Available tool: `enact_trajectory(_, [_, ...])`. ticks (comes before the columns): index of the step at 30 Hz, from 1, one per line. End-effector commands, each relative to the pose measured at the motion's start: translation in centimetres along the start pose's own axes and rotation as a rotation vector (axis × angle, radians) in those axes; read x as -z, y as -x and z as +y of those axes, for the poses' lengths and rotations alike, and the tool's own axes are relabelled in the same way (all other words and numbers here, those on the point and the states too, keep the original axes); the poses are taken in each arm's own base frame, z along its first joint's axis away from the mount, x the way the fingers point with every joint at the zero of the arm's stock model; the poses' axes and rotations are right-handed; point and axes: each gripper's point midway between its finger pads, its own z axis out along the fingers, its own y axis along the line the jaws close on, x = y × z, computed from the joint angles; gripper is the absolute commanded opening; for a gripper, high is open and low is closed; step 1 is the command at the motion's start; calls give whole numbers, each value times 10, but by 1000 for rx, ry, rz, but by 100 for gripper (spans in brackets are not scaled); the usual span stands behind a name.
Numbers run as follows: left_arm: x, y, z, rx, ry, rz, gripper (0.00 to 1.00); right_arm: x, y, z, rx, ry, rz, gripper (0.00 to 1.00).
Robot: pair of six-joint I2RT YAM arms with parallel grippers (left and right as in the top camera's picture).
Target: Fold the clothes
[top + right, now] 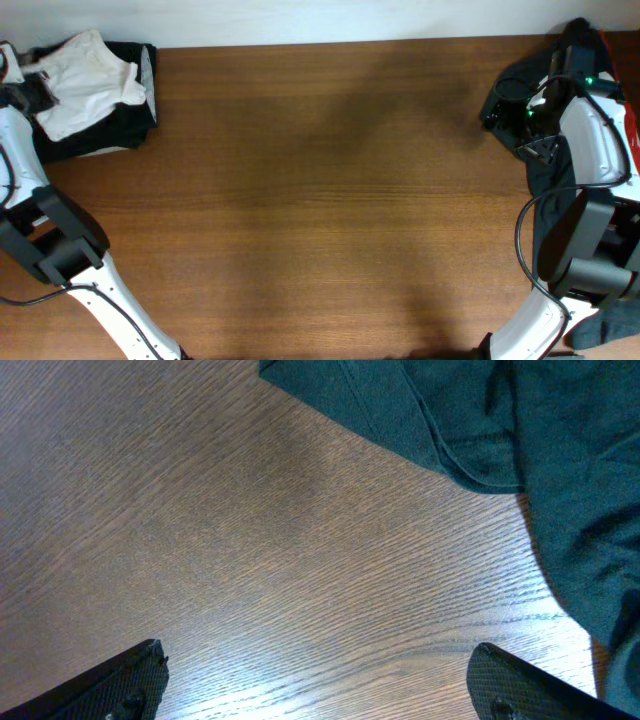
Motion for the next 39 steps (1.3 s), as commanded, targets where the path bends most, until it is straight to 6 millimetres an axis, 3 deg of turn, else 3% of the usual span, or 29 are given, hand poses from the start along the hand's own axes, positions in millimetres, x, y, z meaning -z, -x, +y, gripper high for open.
enact_trajectory(1, [-1,-2,0,8,8,10,99,3,6,1,10,-4,-18,99])
enact_trajectory(4, [14,9,-6,59,-20,-4,99,3,6,1,10,-4,-17,99])
enact_trajectory(5, [25,21,-11,55,-45,-35,99,3,6,1,10,-4,-18,99])
enact_trajectory(6, [34,31,-12,52,-44,-57,80,3,6,1,10,-4,-17,99])
enact_trajectory(7, [40,35,-14,50,-45,-65,48,3,6,1,10,-4,-18,99])
enact_trajectory(8, [45,34,-15,49,-47,-54,1,3,6,1,10,-4,-17,99])
enact_trajectory(11, [37,6,-19,67,-57,46,1,3,6,1,10,-4,-17,99])
enact_trajectory(14, [11,-26,-21,72,-63,122,1,3,6,1,10,-4,-17,99])
enact_trajectory(18, [-21,-83,-24,138,-53,286,1,3,6,1,10,-4,-17,99])
enact_trajectory(21, [-29,-106,-53,158,-158,359,1,3,6,1,10,-4,-17,99])
enact_trajectory(24, [-23,-113,-84,146,-241,400,1,3,6,1,10,-4,-17,99])
enact_trajectory(26, [-18,-106,-101,121,-256,391,1,3,6,1,10,-4,-17,99])
enact_trajectory(28, [-5,-86,-111,100,-268,346,1,3,6,1,10,-4,-18,99])
enact_trajectory(33, [56,12,-112,96,-271,91,1,3,6,1,10,-4,-18,99])
enact_trajectory(36, [63,34,-96,93,-210,13,1,3,6,1,10,-4,-17,99])
enact_trajectory(38, [54,27,-68,96,-53,27,1,3,6,1,10,-4,-17,99])
enact_trajectory(39, [48,20,-44,97,72,41,1,3,6,1,10,-4,-18,99])
